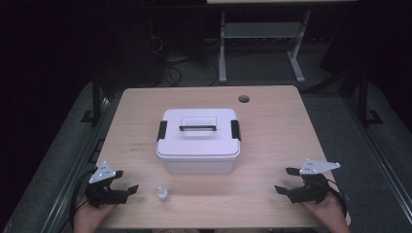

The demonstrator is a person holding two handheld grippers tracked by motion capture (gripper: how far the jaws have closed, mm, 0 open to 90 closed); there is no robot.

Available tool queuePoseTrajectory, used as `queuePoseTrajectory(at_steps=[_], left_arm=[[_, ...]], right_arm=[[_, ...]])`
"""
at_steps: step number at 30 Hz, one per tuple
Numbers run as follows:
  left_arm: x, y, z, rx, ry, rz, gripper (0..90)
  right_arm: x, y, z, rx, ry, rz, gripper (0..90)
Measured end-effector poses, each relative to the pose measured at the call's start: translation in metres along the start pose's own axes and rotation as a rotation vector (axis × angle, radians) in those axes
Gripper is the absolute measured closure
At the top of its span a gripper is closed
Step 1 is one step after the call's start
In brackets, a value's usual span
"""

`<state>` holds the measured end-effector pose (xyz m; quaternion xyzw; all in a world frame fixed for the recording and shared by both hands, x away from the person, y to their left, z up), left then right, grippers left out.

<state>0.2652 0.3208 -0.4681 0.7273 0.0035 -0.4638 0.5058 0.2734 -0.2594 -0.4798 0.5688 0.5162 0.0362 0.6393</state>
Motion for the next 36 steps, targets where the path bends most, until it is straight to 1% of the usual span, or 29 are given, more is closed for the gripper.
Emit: queuePoseTrajectory(at_steps=[4, 6, 7, 8, 9, 11, 12, 13, 14, 15, 16, 17, 18, 19, 20, 21, 23, 25, 26, 27, 29, 31, 32, 33, 34, 36], left_arm=[[0.0, 0.001, 0.0, 0.011, 0.001, 0.001, 17.0], [0.0, 0.001, 0.0, 0.005, 0.003, 0.006, 17.0], [0.0, 0.001, 0.0, 0.0, -0.002, 0.009, 16.9], [0.0, 0.001, 0.0, 0.0, -0.002, 0.009, 17.0], [0.001, 0.001, 0.0, 0.0, -0.001, 0.01, 17.0], [0.001, 0.001, 0.0, -0.002, -0.006, 0.014, 17.0], [0.001, 0.001, 0.0, 0.001, -0.009, 0.015, 17.0], [0.002, 0.001, 0.0, 0.005, -0.01, 0.009, 17.0], [0.002, 0.001, 0.0, 0.005, -0.01, 0.009, 17.0], [0.002, 0.001, 0.0, 0.006, -0.011, 0.006, 17.0], [0.002, 0.001, 0.0, 0.005, -0.013, 0.007, 17.0], [0.001, 0.0, -0.001, -0.003, -0.013, 0.012, 17.0], [0.001, 0.0, -0.001, -0.003, -0.013, 0.012, 17.0], [0.0, 0.0, -0.001, -0.007, -0.015, 0.018, 17.0], [0.0, 0.0, -0.001, -0.007, -0.015, 0.018, 17.0], [0.0, 0.001, -0.001, -0.004, -0.011, 0.021, 17.0], [0.0, 0.001, -0.001, -0.003, -0.012, 0.021, 17.0], [0.0, 0.001, -0.002, -0.006, -0.013, 0.026, 17.0], [0.0, 0.001, -0.002, -0.006, -0.013, 0.026, 17.0], [0.0, 0.001, -0.002, -0.008, -0.013, 0.027, 17.0], [0.0, 0.001, -0.003, -0.011, -0.014, 0.027, 16.9], [0.0, 0.0, -0.003, -0.014, -0.014, 0.028, 17.0], [0.0, 0.0, -0.003, -0.015, -0.013, 0.03, 17.0], [0.0, 0.0, -0.003, -0.016, -0.012, 0.033, 17.0], [-0.001, 0.0, -0.004, -0.018, -0.012, 0.033, 17.0], [-0.001, -0.001, -0.004, -0.017, -0.014, 0.03, 17.0]], right_arm=[[-0.004, 0.002, 0.001, -0.003, 0.01, 0.005, 16.2], [-0.007, 0.004, 0.002, -0.005, 0.019, 0.002, 16.5], [-0.01, 0.007, 0.003, -0.015, 0.029, -0.002, 16.5], [-0.01, 0.007, 0.003, -0.015, 0.029, -0.002, 16.5], [-0.012, 0.011, 0.003, -0.03, 0.024, -0.025, 16.4], [-0.014, 0.013, 0.003, -0.036, 0.022, -0.033, 16.4], [-0.016, 0.016, 0.003, -0.043, 0.026, -0.039, 16.4], [-0.018, 0.022, 0.004, -0.061, 0.032, -0.062, 16.4], [-0.018, 0.022, 0.004, -0.061, 0.032, -0.062, 16.4], [-0.022, 0.03, 0.003, -0.078, 0.038, -0.065, 16.4], [-0.022, 0.03, 0.003, -0.078, 0.038, -0.065, 16.4], [-0.025, 0.036, 0.004, -0.091, 0.04, -0.075, 16.4], [-0.025, 0.036, 0.004, -0.091, 0.04, -0.075, 16.4], [-0.027, 0.042, 0.004, -0.1, 0.043, -0.084, 16.3], [-0.027, 0.042, 0.004, -0.1, 0.043, -0.084, 16.3], [-0.029, 0.048, 0.004, -0.113, 0.043, -0.091, 16.3], [-0.03, 0.051, 0.004, -0.122, 0.043, -0.096, 16.3], [-0.031, 0.061, 0.004, -0.137, 0.048, -0.101, 15.4], [-0.031, 0.061, 0.004, -0.137, 0.048, -0.101, 15.4], [-0.032, 0.065, 0.003, -0.145, 0.047, -0.1, 15.4], [-0.032, 0.073, 0.002, -0.154, 0.055, -0.104, 15.3], [-0.031, 0.084, 0.001, -0.177, 0.062, -0.112, 15.3], [-0.031, 0.084, 0.001, -0.177, 0.062, -0.112, 15.3], [-0.031, 0.091, 0.001, -0.186, 0.069, -0.115, 15.3], [-0.031, 0.091, 0.001, -0.186, 0.069, -0.115, 15.3], [-0.029, 0.099, 0.0, -0.19, 0.079, -0.12, 15.3]])
Point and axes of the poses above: each handheld gripper's, and its own axes: x roughly forward along the jaws, y roughly out of its top, z roughly to its right, the point moved 3 cm from there along x, roughly forward along the jaws, and after that the axes turned 5 degrees about x, right-handed, at the moved point
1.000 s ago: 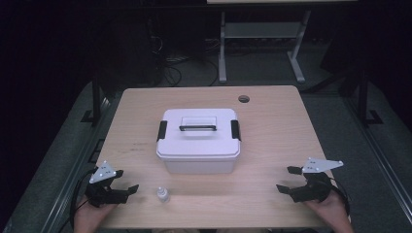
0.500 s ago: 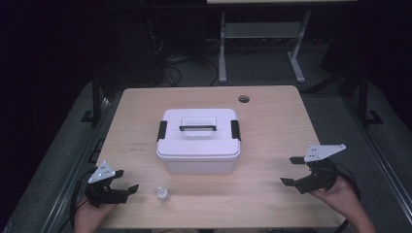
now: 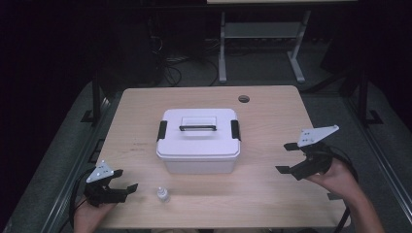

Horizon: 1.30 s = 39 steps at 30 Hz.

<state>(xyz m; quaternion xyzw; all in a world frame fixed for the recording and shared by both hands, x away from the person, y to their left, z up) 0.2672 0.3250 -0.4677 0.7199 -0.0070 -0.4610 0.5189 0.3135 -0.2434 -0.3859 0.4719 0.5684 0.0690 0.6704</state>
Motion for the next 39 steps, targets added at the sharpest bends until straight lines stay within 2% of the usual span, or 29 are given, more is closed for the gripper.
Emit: queuePoseTrajectory(at_steps=[15, 21, 27, 39], left_arm=[[-0.003, -0.002, -0.003, -0.006, 0.003, 0.007, 17.0], [-0.004, -0.002, -0.003, -0.008, 0.006, 0.011, 17.0], [-0.004, -0.001, -0.002, -0.001, 0.007, 0.012, 17.0], [-0.008, -0.003, -0.005, -0.01, 0.013, 0.02, 17.0]], right_arm=[[0.008, 0.058, -0.001, -0.093, 0.044, -0.057, 15.3], [0.01, 0.071, 0.0, -0.105, 0.055, -0.064, 15.3], [0.014, 0.091, -0.004, -0.146, 0.069, -0.075, 15.3], [0.028, 0.126, -0.012, -0.194, 0.104, -0.08, 15.3]])
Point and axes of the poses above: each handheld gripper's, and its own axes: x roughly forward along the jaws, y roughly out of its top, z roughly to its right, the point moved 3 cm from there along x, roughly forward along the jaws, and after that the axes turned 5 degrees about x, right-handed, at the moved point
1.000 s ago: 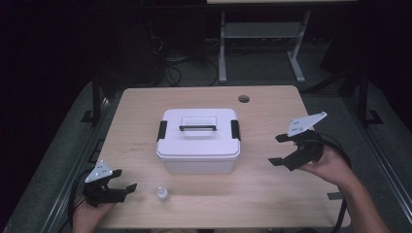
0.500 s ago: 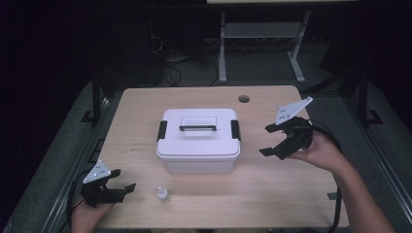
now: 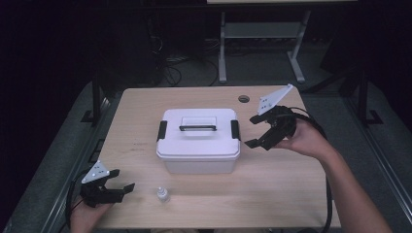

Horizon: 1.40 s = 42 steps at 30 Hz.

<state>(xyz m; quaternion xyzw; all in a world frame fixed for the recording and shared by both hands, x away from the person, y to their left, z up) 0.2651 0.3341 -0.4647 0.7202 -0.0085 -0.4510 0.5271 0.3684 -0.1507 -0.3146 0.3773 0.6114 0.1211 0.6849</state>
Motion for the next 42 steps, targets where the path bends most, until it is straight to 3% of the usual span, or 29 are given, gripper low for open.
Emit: queuePoseTrajectory(at_steps=[12, 20, 42], left_arm=[[-0.001, -0.001, -0.002, -0.011, -0.001, 0.005, 17.0], [-0.002, -0.002, -0.002, -0.012, 0.0, 0.007, 17.0], [-0.004, -0.003, -0.004, -0.018, 0.003, 0.008, 17.0]], right_arm=[[0.012, 0.037, -0.005, -0.057, 0.037, 0.003, 15.3], [0.024, 0.052, -0.007, -0.094, 0.056, -0.018, 15.3], [0.054, 0.086, -0.011, -0.118, 0.086, -0.025, 15.4]])
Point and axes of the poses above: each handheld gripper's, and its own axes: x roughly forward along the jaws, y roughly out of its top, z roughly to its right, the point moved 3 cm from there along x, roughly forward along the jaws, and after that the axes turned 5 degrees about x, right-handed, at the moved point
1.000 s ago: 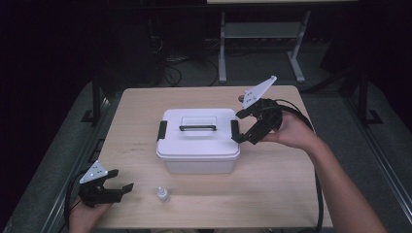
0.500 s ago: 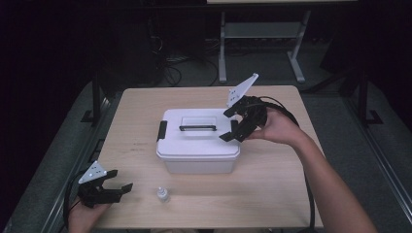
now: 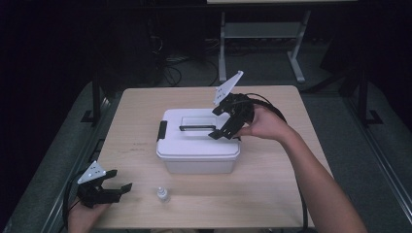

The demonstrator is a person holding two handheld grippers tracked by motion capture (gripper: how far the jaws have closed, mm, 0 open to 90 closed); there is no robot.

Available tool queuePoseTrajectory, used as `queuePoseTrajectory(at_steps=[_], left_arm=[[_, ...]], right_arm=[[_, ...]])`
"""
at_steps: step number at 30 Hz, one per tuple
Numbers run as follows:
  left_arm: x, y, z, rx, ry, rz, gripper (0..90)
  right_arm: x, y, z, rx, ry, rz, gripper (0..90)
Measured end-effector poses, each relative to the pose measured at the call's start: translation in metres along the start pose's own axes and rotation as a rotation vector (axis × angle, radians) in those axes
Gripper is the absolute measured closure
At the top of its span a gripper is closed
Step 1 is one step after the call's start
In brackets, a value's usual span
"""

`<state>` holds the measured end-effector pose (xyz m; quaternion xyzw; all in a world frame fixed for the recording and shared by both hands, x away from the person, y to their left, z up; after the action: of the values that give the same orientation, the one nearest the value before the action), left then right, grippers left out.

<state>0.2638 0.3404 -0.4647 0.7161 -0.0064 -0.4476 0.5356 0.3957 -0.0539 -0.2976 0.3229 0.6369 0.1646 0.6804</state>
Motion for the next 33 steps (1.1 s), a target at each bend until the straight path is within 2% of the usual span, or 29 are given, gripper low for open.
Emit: queuePoseTrajectory(at_steps=[9, 10, 15, 18, 23, 24, 27, 28, 31, 32, 33], left_arm=[[0.0, -0.001, -0.001, -0.007, -0.001, 0.004, 17.1], [0.0, -0.001, -0.001, -0.007, -0.001, 0.004, 17.1], [0.0, 0.0, -0.001, -0.002, -0.001, 0.002, 17.1], [0.0, -0.001, -0.001, -0.001, 0.001, -0.001, 17.2], [0.0, 0.0, 0.0, 0.001, 0.001, -0.002, 17.2], [0.0, 0.0, 0.0, 0.001, 0.0, -0.004, 17.2], [0.001, 0.0, 0.0, 0.004, -0.002, -0.007, 17.2], [0.001, 0.0, 0.001, 0.003, -0.002, -0.008, 17.2], [0.001, 0.0, 0.0, 0.004, -0.002, -0.008, 17.2], [0.001, 0.0, 0.0, 0.004, -0.001, -0.008, 17.2], [0.001, 0.0, 0.0, 0.004, -0.001, -0.007, 17.2]], right_arm=[[0.016, 0.01, 0.0, -0.016, 0.019, -0.018, 16.6], [0.019, 0.012, 0.001, -0.022, 0.025, -0.022, 20.2], [0.024, 0.017, 0.001, -0.039, 0.03, -0.028, 24.3], [0.03, 0.02, 0.001, -0.052, 0.027, -0.054, 32.2], [0.036, 0.022, 0.002, -0.061, 0.021, -0.069, 39.6], [0.038, 0.024, 0.003, -0.064, 0.022, -0.076, 44.0], [0.04, 0.025, 0.003, -0.066, 0.021, -0.079, 48.0], [0.043, 0.027, 0.004, -0.07, 0.023, -0.085, 53.5], [0.044, 0.028, 0.005, -0.076, 0.023, -0.094, 58.0], [0.046, 0.029, 0.006, -0.077, 0.027, -0.104, 63.4], [0.046, 0.029, 0.006, -0.077, 0.027, -0.104, 63.4]])
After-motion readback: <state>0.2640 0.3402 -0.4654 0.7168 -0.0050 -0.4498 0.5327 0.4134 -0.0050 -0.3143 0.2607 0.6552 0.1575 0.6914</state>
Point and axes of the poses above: each handheld gripper's, and its own axes: x roughly forward along the jaws, y roughly out of its top, z roughly to its right, the point moved 3 cm from there along x, roughly forward along the jaws, and after that the axes turned 5 degrees about x, right-handed, at the moved point
